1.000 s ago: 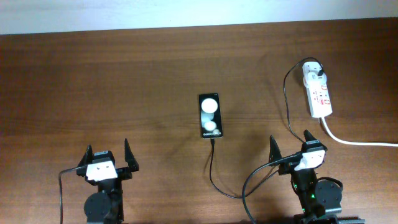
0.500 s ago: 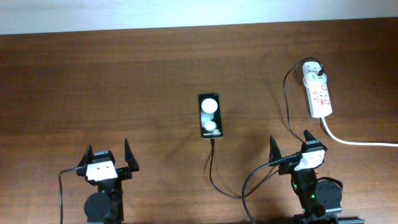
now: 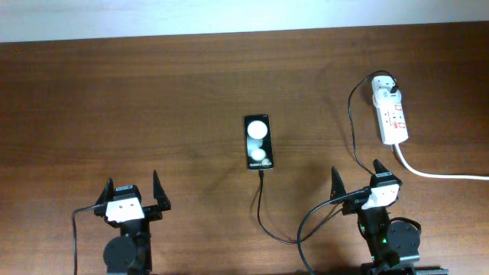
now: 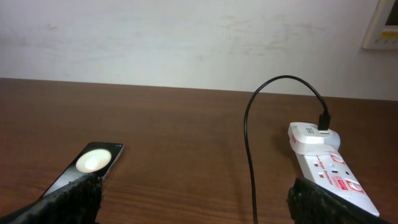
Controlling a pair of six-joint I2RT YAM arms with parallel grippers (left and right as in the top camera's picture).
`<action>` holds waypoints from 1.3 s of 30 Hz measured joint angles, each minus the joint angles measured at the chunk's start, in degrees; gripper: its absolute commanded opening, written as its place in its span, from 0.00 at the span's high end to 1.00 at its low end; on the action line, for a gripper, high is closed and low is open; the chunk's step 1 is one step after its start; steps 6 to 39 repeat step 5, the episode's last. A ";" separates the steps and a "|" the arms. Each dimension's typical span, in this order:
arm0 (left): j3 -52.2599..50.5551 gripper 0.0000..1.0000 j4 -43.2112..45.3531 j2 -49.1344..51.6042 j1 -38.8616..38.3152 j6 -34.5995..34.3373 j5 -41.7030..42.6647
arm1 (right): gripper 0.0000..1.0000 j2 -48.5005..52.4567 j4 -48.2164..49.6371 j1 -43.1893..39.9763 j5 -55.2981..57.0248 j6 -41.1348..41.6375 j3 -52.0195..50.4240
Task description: Plug charger to phone and switch on socket
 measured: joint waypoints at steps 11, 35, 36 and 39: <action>0.00 0.01 0.00 0.00 0.00 0.00 0.00 | 0.01 0.00 0.00 0.00 0.00 0.00 0.00; 0.00 0.01 0.00 0.00 0.00 0.00 0.00 | 0.01 0.00 0.00 0.00 0.00 0.00 0.00; 0.00 0.01 0.00 0.00 0.00 0.00 0.00 | 0.01 0.00 0.00 0.00 0.00 0.00 0.00; 0.00 0.01 0.00 0.00 0.00 0.00 0.00 | 0.01 0.00 0.00 0.00 0.00 0.00 0.00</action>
